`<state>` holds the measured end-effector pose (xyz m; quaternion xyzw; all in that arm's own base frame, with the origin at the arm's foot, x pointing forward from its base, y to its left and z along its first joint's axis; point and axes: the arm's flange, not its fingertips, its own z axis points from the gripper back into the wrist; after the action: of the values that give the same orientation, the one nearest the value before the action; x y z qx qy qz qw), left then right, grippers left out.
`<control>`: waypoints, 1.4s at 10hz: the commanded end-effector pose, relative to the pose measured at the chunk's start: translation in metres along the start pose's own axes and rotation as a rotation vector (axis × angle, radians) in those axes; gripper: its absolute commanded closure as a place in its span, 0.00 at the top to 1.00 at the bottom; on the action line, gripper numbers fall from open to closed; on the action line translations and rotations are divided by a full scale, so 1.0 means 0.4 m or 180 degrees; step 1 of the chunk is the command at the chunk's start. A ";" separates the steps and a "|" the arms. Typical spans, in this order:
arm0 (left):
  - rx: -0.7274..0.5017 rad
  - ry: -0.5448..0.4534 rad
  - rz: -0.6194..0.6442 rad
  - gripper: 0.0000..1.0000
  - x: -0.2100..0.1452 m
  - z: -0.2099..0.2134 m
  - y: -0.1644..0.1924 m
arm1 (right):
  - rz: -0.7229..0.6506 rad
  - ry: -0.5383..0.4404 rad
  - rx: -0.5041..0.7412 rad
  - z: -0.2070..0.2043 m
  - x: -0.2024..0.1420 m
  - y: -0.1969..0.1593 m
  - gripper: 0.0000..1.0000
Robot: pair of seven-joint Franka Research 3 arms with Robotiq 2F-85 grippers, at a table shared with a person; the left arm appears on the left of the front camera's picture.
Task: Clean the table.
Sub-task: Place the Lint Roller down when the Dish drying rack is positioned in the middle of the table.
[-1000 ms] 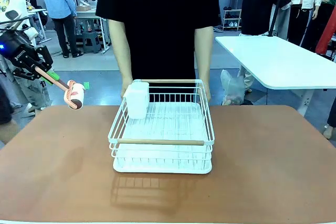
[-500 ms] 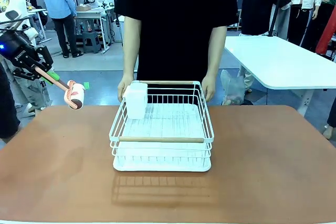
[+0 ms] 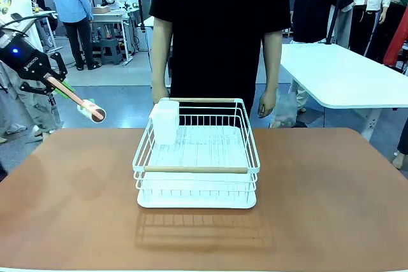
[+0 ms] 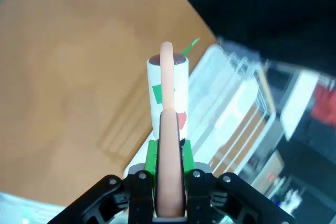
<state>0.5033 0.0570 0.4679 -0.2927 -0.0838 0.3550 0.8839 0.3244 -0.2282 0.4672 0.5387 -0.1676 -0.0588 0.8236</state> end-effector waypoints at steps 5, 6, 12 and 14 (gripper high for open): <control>-0.0113 -0.0884 0.1673 0.21 -0.099 -0.144 0.051 | 0.0050 -0.0019 0.0051 0.005 0.001 0.009 1.00; -0.0114 -0.0989 0.1795 0.21 -0.104 -0.171 0.069 | 0.0050 -0.0019 0.0051 0.005 0.001 0.009 1.00; -0.0169 -0.1072 0.1876 0.21 -0.157 -0.307 0.144 | 0.0050 -0.0019 0.0051 0.005 0.001 0.009 1.00; -0.0098 -0.1082 0.1893 0.21 -0.164 -0.341 0.169 | 0.0050 -0.0019 0.0051 0.005 0.001 0.009 1.00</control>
<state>0.4686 -0.0166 0.3373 -0.2533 -0.1322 0.6423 0.7112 0.3246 -0.2280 0.4672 0.5387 -0.1674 -0.0585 0.8237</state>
